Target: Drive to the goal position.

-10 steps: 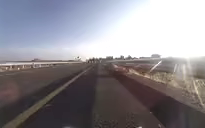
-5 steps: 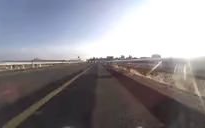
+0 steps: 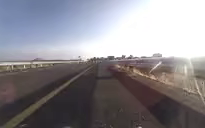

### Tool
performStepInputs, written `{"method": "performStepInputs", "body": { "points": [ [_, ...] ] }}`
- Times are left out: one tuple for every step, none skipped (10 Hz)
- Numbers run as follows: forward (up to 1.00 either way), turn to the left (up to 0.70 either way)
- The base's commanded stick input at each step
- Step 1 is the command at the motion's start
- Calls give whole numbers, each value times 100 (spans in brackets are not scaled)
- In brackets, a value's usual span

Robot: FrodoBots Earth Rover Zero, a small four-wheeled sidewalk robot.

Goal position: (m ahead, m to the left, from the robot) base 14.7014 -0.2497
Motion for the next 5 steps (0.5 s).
{"method": "performStepInputs", "body": {
  "points": [
    [50, 0],
    [50, 0],
    [50, 0],
    [50, 0],
    [50, 0]
  ]
}}
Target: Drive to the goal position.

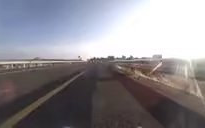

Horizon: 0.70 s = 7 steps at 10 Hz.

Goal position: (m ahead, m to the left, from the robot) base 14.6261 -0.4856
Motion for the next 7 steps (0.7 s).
{"method": "performStepInputs", "body": {
  "points": [
    [50, 0],
    [50, 0],
    [50, 0],
    [50, 0],
    [50, 0],
    [50, 0],
    [50, 0]
  ]
}}
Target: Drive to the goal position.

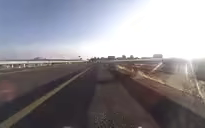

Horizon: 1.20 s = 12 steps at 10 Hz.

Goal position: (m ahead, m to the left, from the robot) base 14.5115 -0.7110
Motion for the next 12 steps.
{"method": "performStepInputs", "body": {
  "points": [
    [50, 0],
    [50, 0],
    [50, 0],
    [50, 0],
    [50, 0],
    [50, 0],
    [50, 0],
    [50, 0],
    [50, 0],
    [50, 0],
    [50, 0],
    [50, 0]
  ]
}}
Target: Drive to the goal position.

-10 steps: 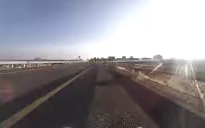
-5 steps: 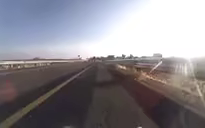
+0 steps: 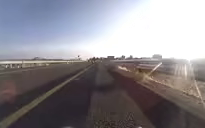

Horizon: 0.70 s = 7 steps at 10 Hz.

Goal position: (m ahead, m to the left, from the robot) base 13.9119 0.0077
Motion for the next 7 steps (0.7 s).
{"method": "performStepInputs", "body": {
  "points": [
    [50, 0],
    [50, 0],
    [50, 0],
    [50, 0],
    [50, 0],
    [50, 0],
    [50, 0]
  ]
}}
